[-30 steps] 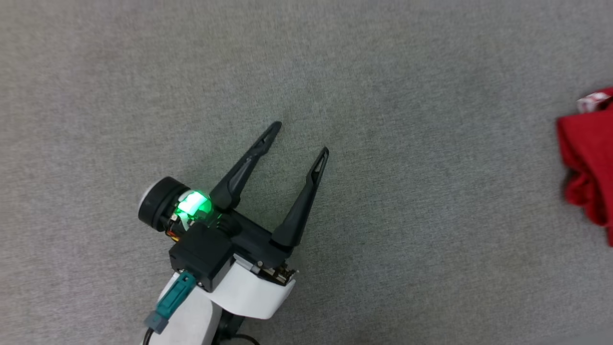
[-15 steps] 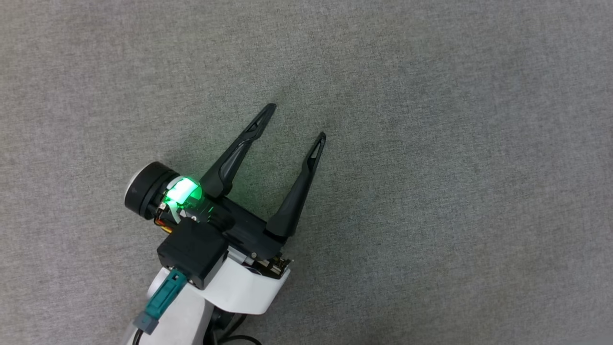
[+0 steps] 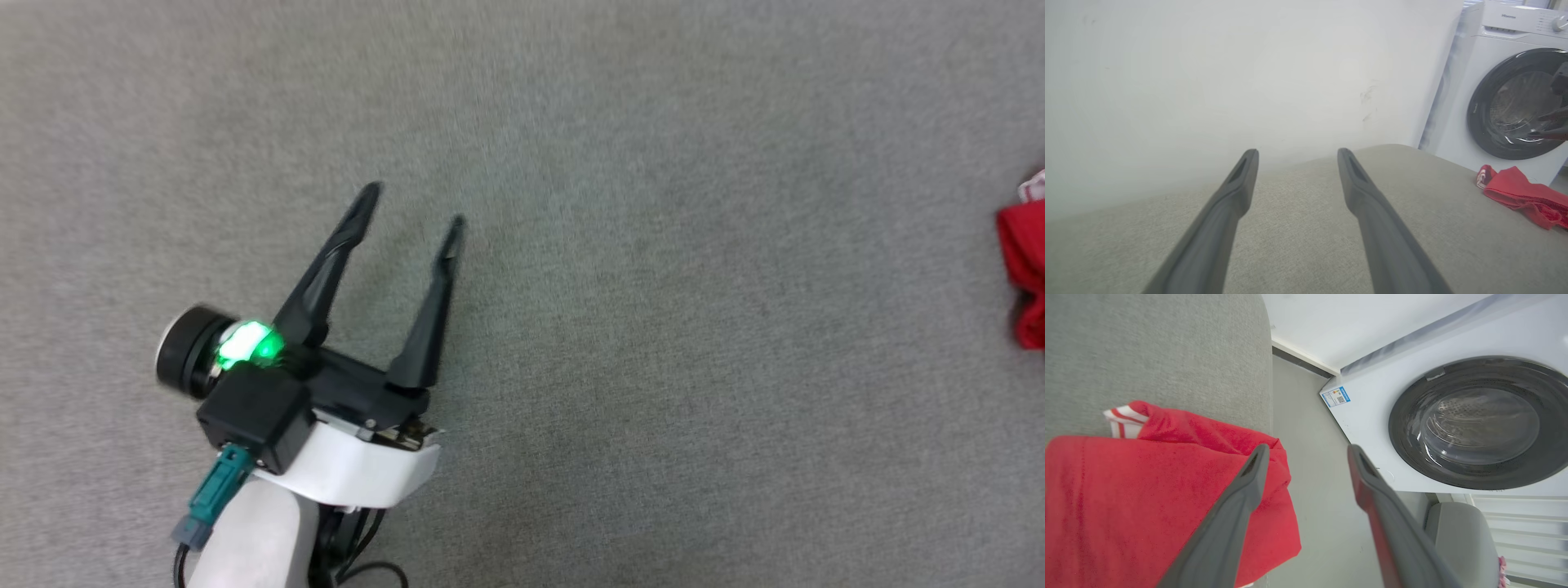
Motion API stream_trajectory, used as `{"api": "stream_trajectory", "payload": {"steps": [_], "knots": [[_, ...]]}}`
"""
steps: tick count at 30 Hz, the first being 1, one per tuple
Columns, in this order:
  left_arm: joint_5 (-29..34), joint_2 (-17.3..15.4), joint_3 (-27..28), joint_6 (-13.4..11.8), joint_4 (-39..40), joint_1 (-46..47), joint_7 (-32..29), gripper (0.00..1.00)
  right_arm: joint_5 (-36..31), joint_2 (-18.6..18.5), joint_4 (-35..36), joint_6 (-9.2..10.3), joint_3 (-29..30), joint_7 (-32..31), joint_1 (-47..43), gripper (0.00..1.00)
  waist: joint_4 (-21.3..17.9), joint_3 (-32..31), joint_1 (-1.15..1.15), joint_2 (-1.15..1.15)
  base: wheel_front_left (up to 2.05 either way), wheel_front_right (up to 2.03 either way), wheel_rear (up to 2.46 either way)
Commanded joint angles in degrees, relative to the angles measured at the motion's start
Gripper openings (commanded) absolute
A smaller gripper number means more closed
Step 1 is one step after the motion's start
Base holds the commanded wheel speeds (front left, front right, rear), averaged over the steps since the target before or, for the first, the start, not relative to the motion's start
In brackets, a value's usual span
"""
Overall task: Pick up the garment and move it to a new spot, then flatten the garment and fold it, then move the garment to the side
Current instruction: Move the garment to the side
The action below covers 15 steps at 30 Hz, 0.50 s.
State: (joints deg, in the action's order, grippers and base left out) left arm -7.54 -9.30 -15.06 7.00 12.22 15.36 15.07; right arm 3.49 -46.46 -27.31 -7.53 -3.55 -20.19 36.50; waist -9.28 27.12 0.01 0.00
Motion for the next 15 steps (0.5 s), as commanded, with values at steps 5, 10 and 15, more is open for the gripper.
{"api": "stream_trajectory", "payload": {"steps": [5, 10, 15], "knots": [[-1.07, 1.35, 5.01, -1.06, -2.47, -5.03, 0.12, 1.00, 3.07, 5.64, 7.90, 0.07, 2.17, 2.24, -3.02, 1.00, 1.80, -10.47, -0.01, 0.00, 0.00, 0.00, 0.00], [-1.55, 1.98, 8.39, -1.97, -4.03, -9.17, 0.12, 1.00, 4.85, 13.69, 17.26, 0.08, 5.05, 6.56, -8.30, 1.00, 3.20, -16.15, -0.01, 0.00, 0.00, 0.00, 0.00], [-1.69, 2.53, 10.19, -2.33, -5.42, -13.14, 0.12, 1.00, 5.09, 22.06, 25.19, 0.06, 7.37, 11.51, -15.74, 1.00, 4.84, -20.12, -0.01, 0.00, 0.00, 0.00, 0.00]]}}
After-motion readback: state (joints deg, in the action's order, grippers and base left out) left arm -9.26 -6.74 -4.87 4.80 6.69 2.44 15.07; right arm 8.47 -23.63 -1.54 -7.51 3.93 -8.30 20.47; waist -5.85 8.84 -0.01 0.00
